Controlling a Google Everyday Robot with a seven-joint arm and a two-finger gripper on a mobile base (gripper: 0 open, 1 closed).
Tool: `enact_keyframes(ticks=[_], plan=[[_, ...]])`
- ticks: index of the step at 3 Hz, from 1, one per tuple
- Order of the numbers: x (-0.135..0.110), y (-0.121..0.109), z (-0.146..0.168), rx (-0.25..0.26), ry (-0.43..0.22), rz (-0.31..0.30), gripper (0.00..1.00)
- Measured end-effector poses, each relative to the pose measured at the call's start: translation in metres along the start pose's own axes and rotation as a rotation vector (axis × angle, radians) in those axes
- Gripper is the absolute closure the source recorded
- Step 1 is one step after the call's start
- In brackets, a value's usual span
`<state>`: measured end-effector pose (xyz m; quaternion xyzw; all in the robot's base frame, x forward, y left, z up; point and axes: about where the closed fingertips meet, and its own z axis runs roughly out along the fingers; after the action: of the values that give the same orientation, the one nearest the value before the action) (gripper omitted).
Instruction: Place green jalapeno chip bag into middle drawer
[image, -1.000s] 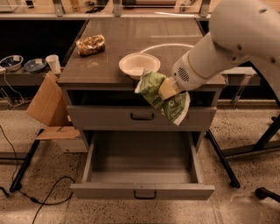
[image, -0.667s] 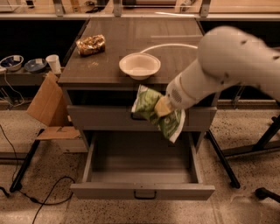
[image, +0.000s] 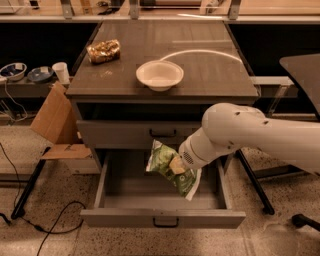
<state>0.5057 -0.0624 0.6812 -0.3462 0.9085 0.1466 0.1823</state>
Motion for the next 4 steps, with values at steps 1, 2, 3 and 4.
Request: enact_keyframes(ticks=[1, 2, 3, 4], plan=[[0.017, 0.001, 0.066, -0.023, 0.016, -0.017, 1.00], [0.019, 0.000, 0.127, -0.037, 0.026, -0.026, 1.00], [0.014, -0.005, 0.178, -0.045, 0.047, 0.012, 1.00], [0.009, -0.015, 0.212, -0.044, 0.069, 0.079, 1.00]])
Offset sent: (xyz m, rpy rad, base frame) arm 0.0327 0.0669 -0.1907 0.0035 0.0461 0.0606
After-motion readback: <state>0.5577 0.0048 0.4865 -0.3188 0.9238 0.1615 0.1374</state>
